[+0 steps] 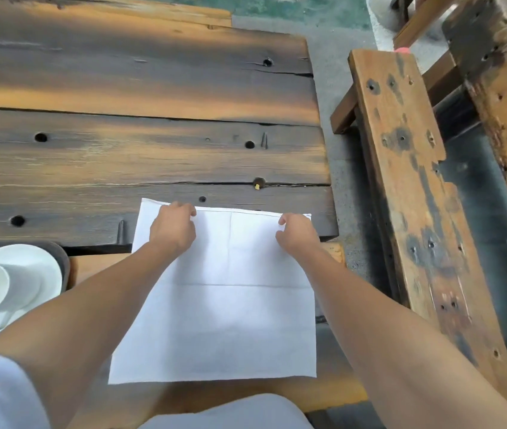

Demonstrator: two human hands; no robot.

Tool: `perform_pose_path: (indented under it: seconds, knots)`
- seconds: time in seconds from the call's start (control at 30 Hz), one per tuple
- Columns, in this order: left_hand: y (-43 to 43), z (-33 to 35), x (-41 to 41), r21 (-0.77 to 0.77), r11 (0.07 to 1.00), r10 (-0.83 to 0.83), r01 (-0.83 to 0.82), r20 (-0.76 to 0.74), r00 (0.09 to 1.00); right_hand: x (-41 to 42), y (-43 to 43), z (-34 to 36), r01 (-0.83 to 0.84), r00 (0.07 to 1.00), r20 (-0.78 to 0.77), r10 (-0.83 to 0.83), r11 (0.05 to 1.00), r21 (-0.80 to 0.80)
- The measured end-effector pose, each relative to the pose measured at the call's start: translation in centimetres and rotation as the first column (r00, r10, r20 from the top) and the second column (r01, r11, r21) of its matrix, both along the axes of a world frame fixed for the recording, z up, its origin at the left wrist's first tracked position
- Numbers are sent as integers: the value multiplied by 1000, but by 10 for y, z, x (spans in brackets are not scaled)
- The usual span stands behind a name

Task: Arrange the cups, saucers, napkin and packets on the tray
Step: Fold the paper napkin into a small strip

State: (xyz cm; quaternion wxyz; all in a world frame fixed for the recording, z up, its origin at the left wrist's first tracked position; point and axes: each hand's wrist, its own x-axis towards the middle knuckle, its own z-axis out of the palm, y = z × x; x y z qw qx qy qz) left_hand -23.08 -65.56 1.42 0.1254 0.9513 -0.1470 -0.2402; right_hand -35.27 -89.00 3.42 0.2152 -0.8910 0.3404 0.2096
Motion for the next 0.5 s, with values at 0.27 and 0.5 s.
perform_pose_path:
  seconds: [0.27, 0.5]
  knots:
    - [-7, -25, 15, 153, 982, -131, 113, 108, 986, 25, -11, -29, -126, 992, -37, 123, 984, -123]
    - [-1, -26, 31, 290, 940, -228, 181, 136, 964, 32, -10, -35, -170, 985, -81, 155, 951, -257]
